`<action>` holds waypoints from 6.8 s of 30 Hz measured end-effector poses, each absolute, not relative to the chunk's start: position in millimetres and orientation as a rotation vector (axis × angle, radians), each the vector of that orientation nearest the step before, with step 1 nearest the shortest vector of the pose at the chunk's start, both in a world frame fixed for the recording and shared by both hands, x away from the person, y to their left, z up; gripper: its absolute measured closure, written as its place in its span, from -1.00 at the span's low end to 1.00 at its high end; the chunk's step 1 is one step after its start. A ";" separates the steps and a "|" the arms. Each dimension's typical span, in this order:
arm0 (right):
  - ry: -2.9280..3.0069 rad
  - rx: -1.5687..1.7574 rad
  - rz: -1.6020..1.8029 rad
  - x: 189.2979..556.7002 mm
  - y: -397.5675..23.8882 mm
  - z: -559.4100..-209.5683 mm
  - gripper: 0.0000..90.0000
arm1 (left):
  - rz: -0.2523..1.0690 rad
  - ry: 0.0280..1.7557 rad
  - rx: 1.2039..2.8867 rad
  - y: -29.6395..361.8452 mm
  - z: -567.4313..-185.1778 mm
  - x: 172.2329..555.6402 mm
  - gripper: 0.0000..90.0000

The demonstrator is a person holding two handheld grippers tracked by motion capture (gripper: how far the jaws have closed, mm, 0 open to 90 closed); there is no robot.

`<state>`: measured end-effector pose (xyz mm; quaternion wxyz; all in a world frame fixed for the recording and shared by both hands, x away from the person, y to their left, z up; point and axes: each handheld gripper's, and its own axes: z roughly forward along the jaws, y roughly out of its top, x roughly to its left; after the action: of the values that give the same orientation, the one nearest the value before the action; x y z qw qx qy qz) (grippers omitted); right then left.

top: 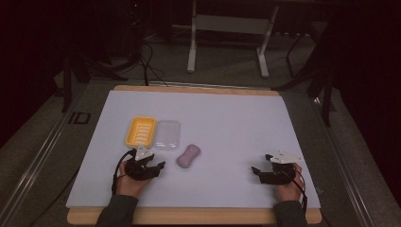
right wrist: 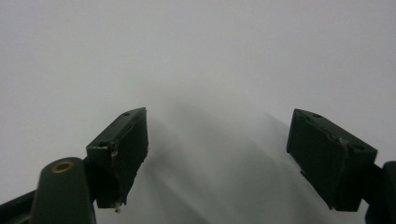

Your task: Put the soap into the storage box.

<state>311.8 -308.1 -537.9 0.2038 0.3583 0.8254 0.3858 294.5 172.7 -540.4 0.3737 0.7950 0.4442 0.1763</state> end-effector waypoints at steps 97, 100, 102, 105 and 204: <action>2.253 0.942 1.125 304.7 -310.7 -536.1 -0.56 | 0.292 0.984 2.309 114.6 -459.5 353.0 -0.08; 2.251 0.944 1.126 304.5 -310.8 -536.0 -0.56 | 0.292 0.986 2.320 113.1 -459.5 354.0 -0.08; 2.251 0.943 1.127 304.4 -310.9 -535.9 -0.56 | 0.288 0.983 2.325 111.9 -459.5 354.4 -0.08; 2.249 0.944 1.128 304.4 -310.9 -536.0 -0.56 | 0.288 0.982 2.338 109.3 -459.4 354.9 -0.08; 2.249 0.941 1.133 304.0 -311.1 -535.9 -0.58 | 0.048 1.097 2.582 48.5 -499.5 390.8 -0.25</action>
<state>304.0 -311.1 -535.9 0.2248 0.3412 0.8151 0.4108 390.8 48.5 -499.5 0.1672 0.9072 0.3857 0.0168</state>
